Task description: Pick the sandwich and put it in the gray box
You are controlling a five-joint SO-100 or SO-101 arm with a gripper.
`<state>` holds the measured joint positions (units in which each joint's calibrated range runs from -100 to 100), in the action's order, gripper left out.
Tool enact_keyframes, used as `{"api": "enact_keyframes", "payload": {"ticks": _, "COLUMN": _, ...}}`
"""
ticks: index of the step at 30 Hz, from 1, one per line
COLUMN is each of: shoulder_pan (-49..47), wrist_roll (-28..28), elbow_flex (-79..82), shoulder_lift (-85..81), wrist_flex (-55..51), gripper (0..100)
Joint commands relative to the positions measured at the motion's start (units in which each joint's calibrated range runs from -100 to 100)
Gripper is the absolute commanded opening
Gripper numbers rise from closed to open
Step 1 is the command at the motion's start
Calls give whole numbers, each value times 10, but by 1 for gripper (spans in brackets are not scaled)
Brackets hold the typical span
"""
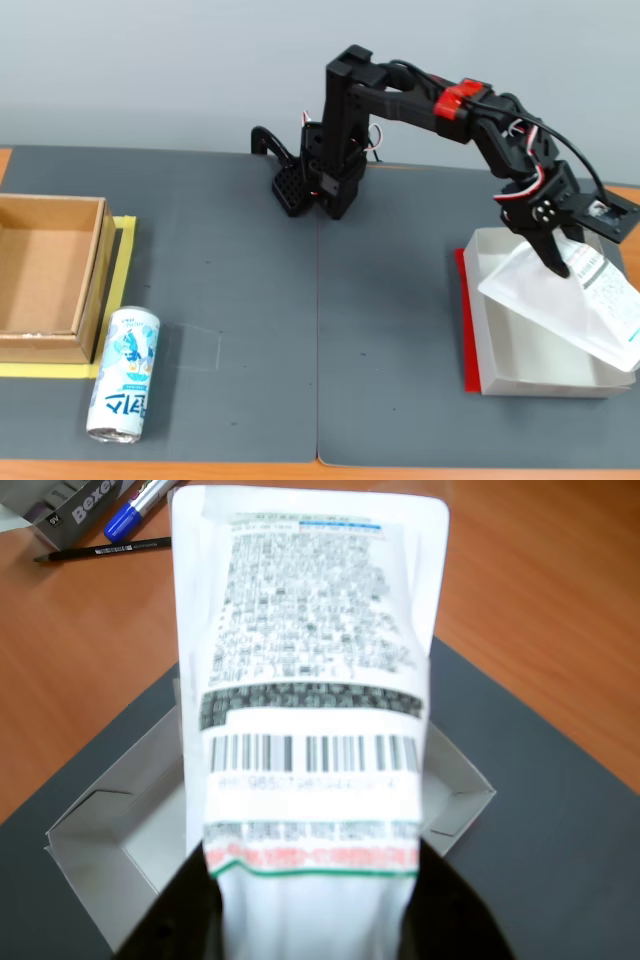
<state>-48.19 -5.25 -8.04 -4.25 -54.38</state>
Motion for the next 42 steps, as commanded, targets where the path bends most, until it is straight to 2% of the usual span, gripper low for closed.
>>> {"api": "enact_keyframes", "payload": {"ticks": 1, "shoulder_pan": -6, "wrist_roll": -1, "elbow_flex": -61, "shoulder_lift": 22, "wrist_flex": 9, "gripper": 2}}
{"api": "enact_keyframes", "payload": {"ticks": 23, "shoulder_pan": -15, "wrist_roll": 0, "elbow_flex": -196, "shoulder_lift": 159, "wrist_flex": 9, "gripper": 2}}
{"api": "enact_keyframes", "payload": {"ticks": 42, "shoulder_pan": -27, "wrist_roll": 3, "elbow_flex": -203, "shoulder_lift": 171, "wrist_flex": 9, "gripper": 3}}
